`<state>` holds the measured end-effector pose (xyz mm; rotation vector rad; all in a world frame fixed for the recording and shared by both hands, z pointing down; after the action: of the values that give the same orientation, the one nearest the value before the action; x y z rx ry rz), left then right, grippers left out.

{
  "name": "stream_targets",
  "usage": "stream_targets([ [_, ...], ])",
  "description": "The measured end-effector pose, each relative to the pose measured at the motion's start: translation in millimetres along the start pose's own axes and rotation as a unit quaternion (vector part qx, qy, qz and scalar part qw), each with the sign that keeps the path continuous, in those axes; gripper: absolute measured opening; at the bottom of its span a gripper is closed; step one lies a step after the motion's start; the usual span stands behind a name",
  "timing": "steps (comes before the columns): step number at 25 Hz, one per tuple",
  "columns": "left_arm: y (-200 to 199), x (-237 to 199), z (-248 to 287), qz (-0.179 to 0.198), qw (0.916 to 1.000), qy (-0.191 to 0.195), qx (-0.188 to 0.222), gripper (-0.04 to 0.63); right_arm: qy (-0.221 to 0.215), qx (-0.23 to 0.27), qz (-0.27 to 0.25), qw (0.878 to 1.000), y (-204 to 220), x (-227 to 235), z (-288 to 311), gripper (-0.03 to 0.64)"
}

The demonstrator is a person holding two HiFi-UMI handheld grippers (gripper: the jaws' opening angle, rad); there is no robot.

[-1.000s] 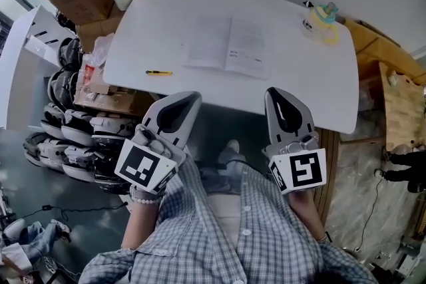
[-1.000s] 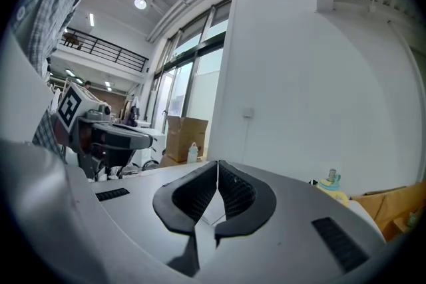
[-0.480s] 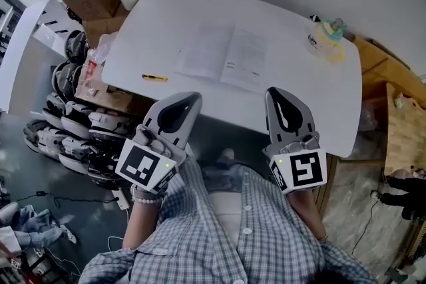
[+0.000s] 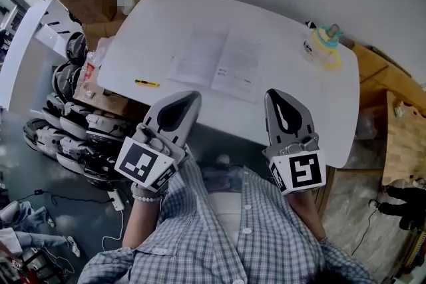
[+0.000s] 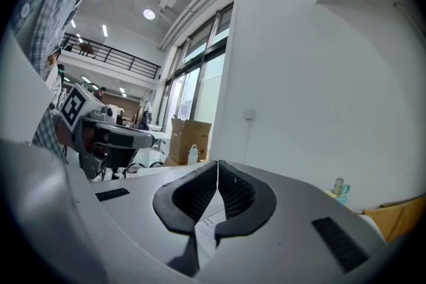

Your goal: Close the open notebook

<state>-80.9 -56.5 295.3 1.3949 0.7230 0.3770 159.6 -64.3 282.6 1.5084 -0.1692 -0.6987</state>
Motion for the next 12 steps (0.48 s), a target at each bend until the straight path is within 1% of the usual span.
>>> stream_targets([
  [2,-1.4,4.7,2.9,0.017,0.9999,0.000,-0.002,0.005,0.002,0.003,0.001,1.000,2.3,5.2,-1.1,0.023],
  [4,-1.7,7.4,3.0,0.022,0.9998,-0.001,-0.002,0.004,0.002,0.005,0.002,1.000,4.0,7.5,-1.9,0.023],
  [10,-0.7,5.9,0.0,0.002,0.9998,-0.019,0.001,0.005,-0.005,0.009,0.010,1.000,7.2,8.2,-4.6,0.023],
  [12,-1.2,3.5,-1.8,-0.011,0.9996,-0.027,0.005,0.003,-0.008,0.007,0.013,1.000,9.3,8.6,-4.7,0.023],
])
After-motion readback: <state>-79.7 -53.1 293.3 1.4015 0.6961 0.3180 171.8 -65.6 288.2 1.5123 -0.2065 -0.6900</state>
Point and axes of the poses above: the fingertips, and each gripper's own axes: z forward along the fingers, x to its right, y out of its underside, the point moved 9 cm from there along -z, backward along the fingers, and after that the axes turned 8 degrees about -z, right-handed, at the moved point
